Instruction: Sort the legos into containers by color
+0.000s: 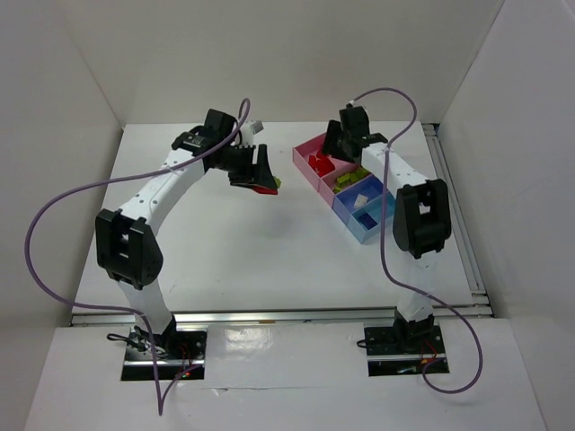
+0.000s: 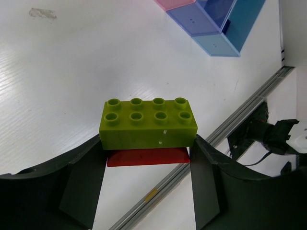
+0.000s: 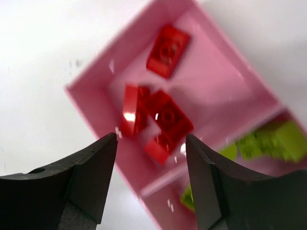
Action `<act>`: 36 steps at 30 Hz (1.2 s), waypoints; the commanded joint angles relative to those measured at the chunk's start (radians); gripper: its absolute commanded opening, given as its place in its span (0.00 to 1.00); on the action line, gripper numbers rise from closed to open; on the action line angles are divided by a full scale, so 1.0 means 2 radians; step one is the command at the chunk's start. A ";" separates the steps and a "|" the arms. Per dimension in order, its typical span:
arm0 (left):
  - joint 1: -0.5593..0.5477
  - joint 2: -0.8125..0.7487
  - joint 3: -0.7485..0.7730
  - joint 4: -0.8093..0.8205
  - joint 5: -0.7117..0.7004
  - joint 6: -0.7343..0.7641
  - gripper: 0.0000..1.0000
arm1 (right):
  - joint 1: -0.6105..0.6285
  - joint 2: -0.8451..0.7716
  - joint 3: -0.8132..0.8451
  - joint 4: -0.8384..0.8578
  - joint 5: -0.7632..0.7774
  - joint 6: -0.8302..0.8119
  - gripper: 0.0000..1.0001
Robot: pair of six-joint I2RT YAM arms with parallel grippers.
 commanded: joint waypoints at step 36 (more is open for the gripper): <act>-0.003 0.006 0.006 0.036 0.047 0.046 0.44 | 0.062 -0.051 -0.041 0.060 -0.561 0.081 0.68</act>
